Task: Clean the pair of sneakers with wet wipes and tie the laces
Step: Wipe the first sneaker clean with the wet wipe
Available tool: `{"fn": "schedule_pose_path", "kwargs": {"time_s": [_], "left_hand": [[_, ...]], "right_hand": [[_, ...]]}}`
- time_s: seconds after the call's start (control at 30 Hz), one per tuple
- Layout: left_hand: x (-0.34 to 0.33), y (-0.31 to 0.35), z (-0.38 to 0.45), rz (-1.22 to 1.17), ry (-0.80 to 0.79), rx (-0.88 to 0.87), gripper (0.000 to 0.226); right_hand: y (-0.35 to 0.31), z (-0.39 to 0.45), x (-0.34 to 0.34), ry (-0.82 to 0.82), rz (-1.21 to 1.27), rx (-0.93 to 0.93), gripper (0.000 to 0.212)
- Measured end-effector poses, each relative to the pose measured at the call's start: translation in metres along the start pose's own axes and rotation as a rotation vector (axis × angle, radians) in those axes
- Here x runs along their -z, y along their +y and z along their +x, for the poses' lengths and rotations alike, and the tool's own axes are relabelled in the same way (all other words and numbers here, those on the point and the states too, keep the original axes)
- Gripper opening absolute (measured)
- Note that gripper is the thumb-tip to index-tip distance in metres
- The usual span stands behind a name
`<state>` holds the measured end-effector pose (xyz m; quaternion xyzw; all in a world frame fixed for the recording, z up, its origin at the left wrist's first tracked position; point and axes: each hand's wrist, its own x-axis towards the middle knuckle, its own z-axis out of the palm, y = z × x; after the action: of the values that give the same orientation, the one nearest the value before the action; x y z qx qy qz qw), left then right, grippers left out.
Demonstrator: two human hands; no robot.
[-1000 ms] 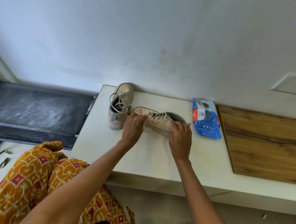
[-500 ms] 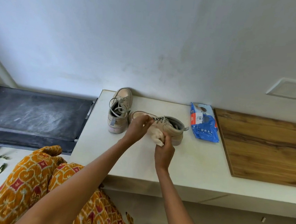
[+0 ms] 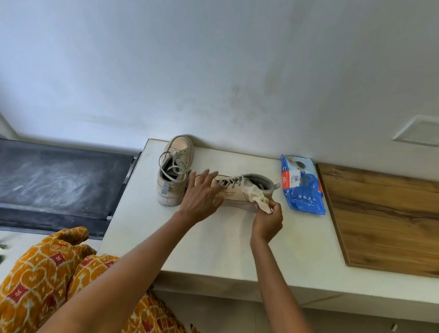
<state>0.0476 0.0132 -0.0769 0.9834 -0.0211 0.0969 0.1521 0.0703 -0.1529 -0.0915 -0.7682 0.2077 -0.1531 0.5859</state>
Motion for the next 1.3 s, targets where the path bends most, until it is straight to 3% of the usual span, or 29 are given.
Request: {"fn": "schedule_pose_path", "kwargs": {"time_s": [0.13,0.23,0.4,0.53,0.67,0.8,0.9,1.03,1.13,1.23,1.3], "left_hand": [[0.004,0.012,-0.004,0.075,-0.047,-0.058,0.055],[0.004,0.022,-0.007,0.150,-0.019,-0.130,0.057],[0.002,0.042,-0.018,0.229,0.075,-0.293,0.011],[-0.007,0.036,-0.019,0.217,0.116,-0.386,0.008],[0.002,0.021,-0.009,0.119,0.219,-0.284,0.039],[0.009,0.015,-0.007,0.054,0.148,-0.329,0.049],[0.008,0.015,-0.014,0.009,0.109,-0.264,0.061],[0.005,0.014,-0.012,0.062,0.088,-0.274,0.073],[0.006,0.013,-0.007,0.142,0.109,-0.308,0.073],[0.006,0.007,-0.006,0.201,0.135,-0.293,0.072],[0.006,0.004,-0.006,0.211,0.146,-0.287,0.070]], "right_hand": [[-0.014,0.026,-0.005,-0.065,-0.057,-0.015,0.014],[-0.027,0.047,-0.013,-0.141,-0.176,0.017,0.018],[-0.040,0.060,-0.034,-0.261,-0.461,0.239,0.023],[-0.045,0.047,-0.039,-0.399,-0.466,0.436,0.025],[-0.047,0.036,-0.036,-0.410,-0.372,0.479,0.016],[-0.038,0.021,-0.026,-0.449,-0.411,0.574,0.017],[-0.015,0.007,0.001,-0.499,-0.476,0.666,0.014],[0.000,0.009,0.033,-0.591,-0.573,0.737,0.016],[-0.015,0.019,0.024,-0.513,-0.624,0.748,0.017],[-0.034,0.012,0.000,-0.356,-0.558,0.653,0.017],[-0.034,0.000,-0.012,-0.351,-0.577,0.601,0.017]]}}
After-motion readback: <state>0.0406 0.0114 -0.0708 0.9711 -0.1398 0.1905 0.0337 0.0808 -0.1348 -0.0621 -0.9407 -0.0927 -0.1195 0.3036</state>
